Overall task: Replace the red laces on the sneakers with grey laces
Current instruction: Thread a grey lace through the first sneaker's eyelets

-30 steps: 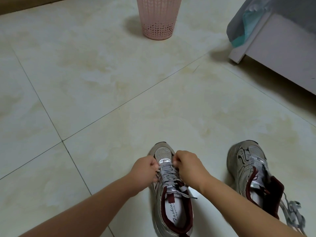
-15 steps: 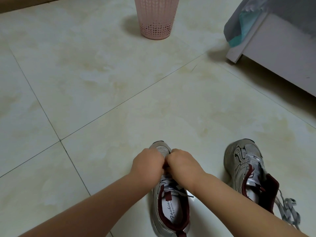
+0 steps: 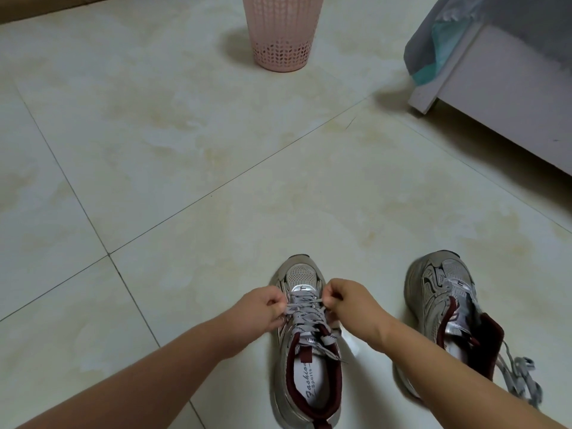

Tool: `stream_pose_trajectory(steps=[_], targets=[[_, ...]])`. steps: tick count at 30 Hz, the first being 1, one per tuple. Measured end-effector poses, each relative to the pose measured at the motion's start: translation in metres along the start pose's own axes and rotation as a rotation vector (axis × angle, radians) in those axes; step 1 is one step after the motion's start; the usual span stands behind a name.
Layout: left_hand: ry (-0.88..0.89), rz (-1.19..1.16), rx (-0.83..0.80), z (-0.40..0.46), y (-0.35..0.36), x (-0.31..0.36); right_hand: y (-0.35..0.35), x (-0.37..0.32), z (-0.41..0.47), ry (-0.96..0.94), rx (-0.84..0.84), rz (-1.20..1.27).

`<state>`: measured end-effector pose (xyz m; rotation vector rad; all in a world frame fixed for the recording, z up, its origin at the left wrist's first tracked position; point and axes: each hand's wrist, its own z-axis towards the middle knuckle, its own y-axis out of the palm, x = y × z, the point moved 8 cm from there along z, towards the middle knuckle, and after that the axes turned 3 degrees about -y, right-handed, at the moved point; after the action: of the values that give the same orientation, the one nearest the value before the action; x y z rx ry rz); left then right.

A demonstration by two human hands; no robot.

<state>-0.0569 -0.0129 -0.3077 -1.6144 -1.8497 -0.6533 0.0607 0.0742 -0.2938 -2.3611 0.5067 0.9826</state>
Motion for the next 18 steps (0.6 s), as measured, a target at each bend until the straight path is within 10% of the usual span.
stream_pose_trajectory(steps=[6, 13, 18], targets=[[0.205, 0.595, 0.142, 0.005, 0.008, 0.031, 0.0, -0.022, 0.003, -0.122, 0.038, -0.455], [-0.041, -0.049, 0.127, 0.007, -0.003, -0.006, -0.006, 0.0, -0.004, -0.017, 0.124, 0.078], [0.365, 0.644, 0.278, -0.006, 0.003, 0.047, -0.006, -0.03, -0.012, -0.281, 0.139, -0.383]])
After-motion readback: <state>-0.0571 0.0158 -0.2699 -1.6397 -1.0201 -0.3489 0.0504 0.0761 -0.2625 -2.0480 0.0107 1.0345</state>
